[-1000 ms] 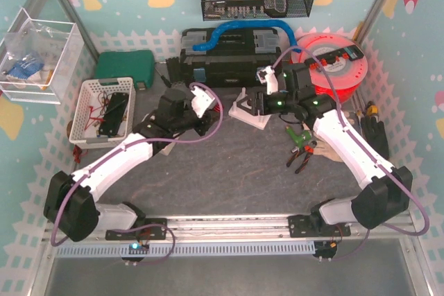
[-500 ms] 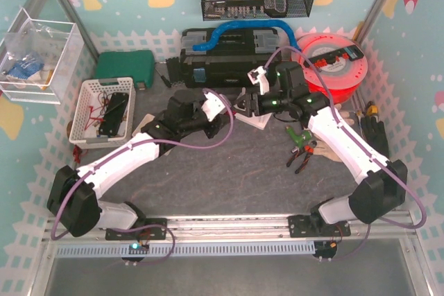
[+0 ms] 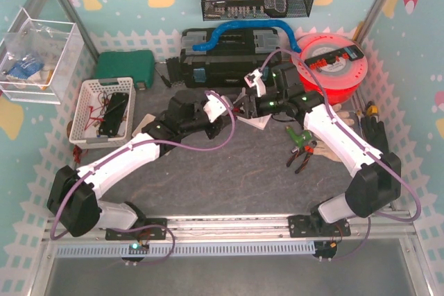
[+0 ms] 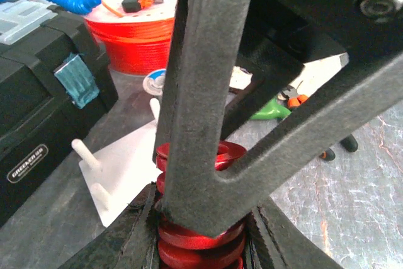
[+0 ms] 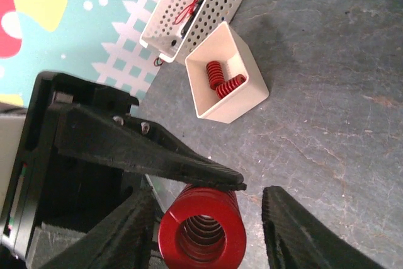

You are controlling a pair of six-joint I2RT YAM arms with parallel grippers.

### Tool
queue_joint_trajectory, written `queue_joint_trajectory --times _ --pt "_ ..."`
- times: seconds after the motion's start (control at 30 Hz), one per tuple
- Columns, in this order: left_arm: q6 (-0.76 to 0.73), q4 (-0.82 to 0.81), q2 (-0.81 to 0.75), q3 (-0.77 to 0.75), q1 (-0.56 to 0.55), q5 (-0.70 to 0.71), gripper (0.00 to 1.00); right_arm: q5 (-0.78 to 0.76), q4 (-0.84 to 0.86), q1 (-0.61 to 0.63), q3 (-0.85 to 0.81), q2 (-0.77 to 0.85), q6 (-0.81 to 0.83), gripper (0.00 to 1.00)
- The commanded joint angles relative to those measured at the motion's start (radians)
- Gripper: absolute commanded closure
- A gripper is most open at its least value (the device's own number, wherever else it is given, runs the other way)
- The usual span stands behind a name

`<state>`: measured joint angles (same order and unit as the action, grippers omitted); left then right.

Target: Install the large spring

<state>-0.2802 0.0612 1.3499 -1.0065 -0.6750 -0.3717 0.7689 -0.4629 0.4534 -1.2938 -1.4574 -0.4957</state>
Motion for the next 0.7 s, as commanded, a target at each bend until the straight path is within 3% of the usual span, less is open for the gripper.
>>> queue_joint_trajectory --times 0.0,0.17,0.3,0.6,0.67 --pt "-0.024 -0.061 -0.018 -0.045 -0.008 -0.016 0.97 0.059 -0.009 0.007 0.000 -0.010 0.021 0.54" --pt "-0.022 -0.080 -0.019 -0.036 -0.008 0.012 0.94 0.079 0.013 0.007 0.013 -0.002 0.017 0.72" --pt "-0.012 -0.087 -0.022 -0.028 -0.008 0.056 0.80 0.072 0.046 0.007 0.017 0.009 0.007 0.99" --pt "0.062 -0.091 -0.054 0.032 0.005 0.195 0.40 -0.175 0.090 -0.002 0.010 0.058 -0.049 1.00" --pt "0.097 -0.090 -0.069 0.048 0.015 0.230 0.25 -0.270 0.090 -0.012 0.010 0.076 -0.060 1.00"
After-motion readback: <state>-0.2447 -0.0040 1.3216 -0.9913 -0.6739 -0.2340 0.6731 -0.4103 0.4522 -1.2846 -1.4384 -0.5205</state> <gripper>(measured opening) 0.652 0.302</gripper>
